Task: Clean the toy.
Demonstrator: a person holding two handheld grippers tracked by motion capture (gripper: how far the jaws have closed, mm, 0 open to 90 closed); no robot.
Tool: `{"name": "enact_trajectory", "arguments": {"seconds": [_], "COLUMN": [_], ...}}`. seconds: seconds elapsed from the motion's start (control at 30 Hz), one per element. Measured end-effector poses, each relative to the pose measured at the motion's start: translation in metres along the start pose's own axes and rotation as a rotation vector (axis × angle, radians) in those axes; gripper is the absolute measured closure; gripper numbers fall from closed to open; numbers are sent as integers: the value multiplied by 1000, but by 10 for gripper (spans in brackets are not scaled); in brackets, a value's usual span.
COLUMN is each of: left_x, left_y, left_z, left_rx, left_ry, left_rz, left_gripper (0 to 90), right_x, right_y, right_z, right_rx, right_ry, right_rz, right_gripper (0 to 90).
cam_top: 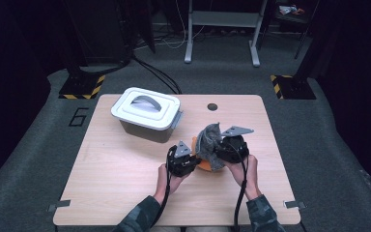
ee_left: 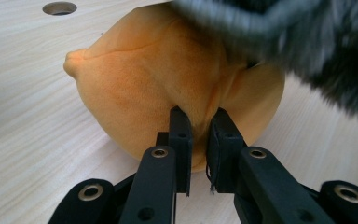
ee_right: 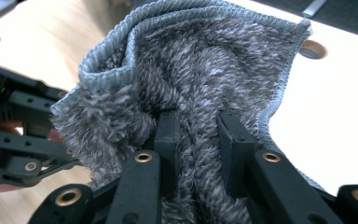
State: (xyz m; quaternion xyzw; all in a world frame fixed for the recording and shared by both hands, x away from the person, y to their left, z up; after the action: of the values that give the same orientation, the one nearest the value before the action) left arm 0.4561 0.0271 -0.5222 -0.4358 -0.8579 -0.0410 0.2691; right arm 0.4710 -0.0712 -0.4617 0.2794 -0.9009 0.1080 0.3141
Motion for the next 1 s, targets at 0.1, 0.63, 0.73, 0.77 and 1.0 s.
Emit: {"name": "enact_trajectory", "arguments": {"seconds": [0.1,0.63,0.73,0.77,1.0], "left_x": [-2,-4,-4,-4,-5], "left_y": [3,8,8,8,9], "left_z": [5,10,10,10,11], "left_rx": [5,-1,-7,-7,1], "left_ry": [20,16,14,13,5], "left_rz": [-8,-17,-17,-17,-18], "left_gripper": [810,797,796,796,795], "right_x": [-11,-17,-17,-16,-13], "right_y": [4,-1,-5,-5,-17], "right_z": [3,9,11,12,19], "right_rx": [34,33,27,20,1], "right_ry": [26,35,31,28,35], "right_rz": [20,46,46,44,57], "right_gripper": [717,716,715,715,714]}}
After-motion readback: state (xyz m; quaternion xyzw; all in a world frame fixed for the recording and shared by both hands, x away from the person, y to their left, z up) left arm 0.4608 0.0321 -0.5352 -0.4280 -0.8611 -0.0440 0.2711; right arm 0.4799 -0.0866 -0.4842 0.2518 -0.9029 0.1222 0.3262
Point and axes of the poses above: each handheld gripper's, and its own axes: x roughly backward along the jaws, z roughly out of its underside, y roughly to its left, the point moved 9 cm from there along -x, roughly forward along the jaws, and after that the axes turned 3 degrees about z, right-handed, at the moved point
